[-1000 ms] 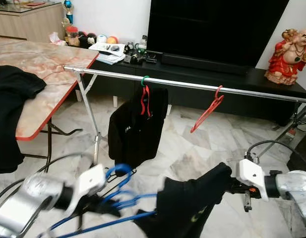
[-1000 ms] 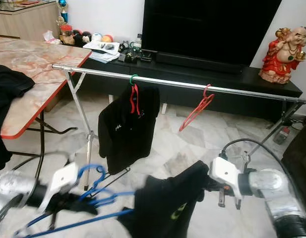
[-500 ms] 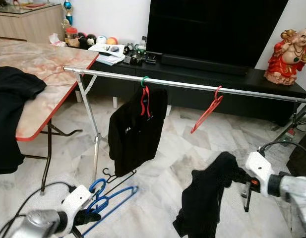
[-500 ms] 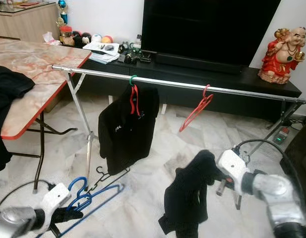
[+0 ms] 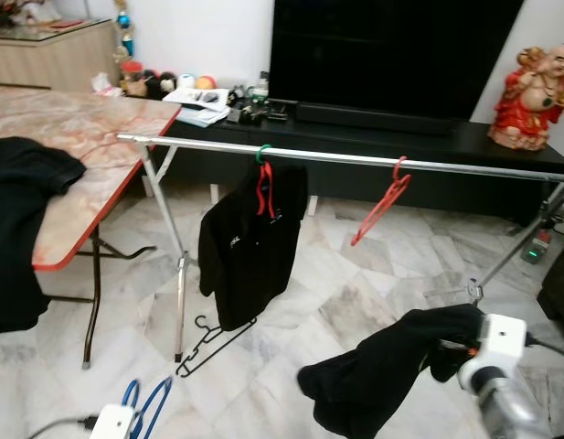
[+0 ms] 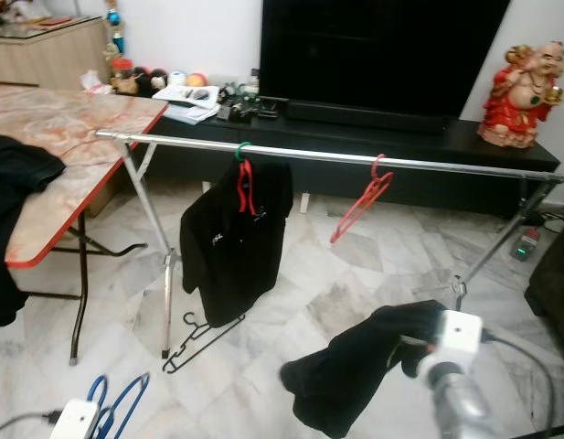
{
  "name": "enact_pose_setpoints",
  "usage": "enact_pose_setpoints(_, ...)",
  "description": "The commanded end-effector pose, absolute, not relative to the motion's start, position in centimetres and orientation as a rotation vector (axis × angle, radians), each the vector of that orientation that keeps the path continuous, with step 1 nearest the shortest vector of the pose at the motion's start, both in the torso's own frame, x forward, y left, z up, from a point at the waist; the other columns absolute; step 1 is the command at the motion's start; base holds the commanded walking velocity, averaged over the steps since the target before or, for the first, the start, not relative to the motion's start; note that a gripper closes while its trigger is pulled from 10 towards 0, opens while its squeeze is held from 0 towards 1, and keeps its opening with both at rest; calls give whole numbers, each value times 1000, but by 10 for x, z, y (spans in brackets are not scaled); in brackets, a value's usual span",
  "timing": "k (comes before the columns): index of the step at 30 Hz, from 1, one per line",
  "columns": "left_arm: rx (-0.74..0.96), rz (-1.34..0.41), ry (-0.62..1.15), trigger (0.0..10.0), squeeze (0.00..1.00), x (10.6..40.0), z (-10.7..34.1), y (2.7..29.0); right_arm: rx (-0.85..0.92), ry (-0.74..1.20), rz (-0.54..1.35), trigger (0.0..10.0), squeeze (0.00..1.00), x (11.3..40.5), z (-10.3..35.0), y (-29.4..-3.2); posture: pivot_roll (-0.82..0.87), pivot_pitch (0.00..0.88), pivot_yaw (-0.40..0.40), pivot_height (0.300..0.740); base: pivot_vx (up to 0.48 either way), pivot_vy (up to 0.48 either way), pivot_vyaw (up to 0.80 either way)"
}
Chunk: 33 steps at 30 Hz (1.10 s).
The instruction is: Hang hanger
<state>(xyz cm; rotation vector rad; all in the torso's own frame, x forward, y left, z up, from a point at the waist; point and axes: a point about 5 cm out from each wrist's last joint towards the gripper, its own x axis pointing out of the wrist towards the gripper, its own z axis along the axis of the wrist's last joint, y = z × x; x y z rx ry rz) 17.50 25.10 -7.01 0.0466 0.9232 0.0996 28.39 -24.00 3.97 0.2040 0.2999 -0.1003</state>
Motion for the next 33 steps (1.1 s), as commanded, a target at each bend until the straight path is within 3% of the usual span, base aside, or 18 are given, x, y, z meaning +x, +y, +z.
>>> enact_pose_setpoints(1, 37, 150, 944, 10000, 0, 165, -74, 255, 150, 220, -115, 10000, 0, 294, 61, -242, 44, 0, -39, 740, 0, 0, 0)
enact_pose_setpoints(5, 19, 186, 1013, 10000, 0, 151, -83, 250, 169, 181, -252, 10000, 0, 294, 68, -237, 35, 0, -32, 740, 0, 0, 0)
enact_pose_setpoints(13, 11, 199, 1032, 10000, 0, 147, -86, 252, 49, 156, -170, 10000, 0, 291, 76, -204, 46, 0, -44, 740, 0, 406, 0)
enact_pose_setpoints(33, 26, 208, 1102, 10000, 0, 130, -87, 268, 45, 157, -141, 10000, 0, 293, 75, -191, 53, 0, -33, 740, 0, 480, 182)
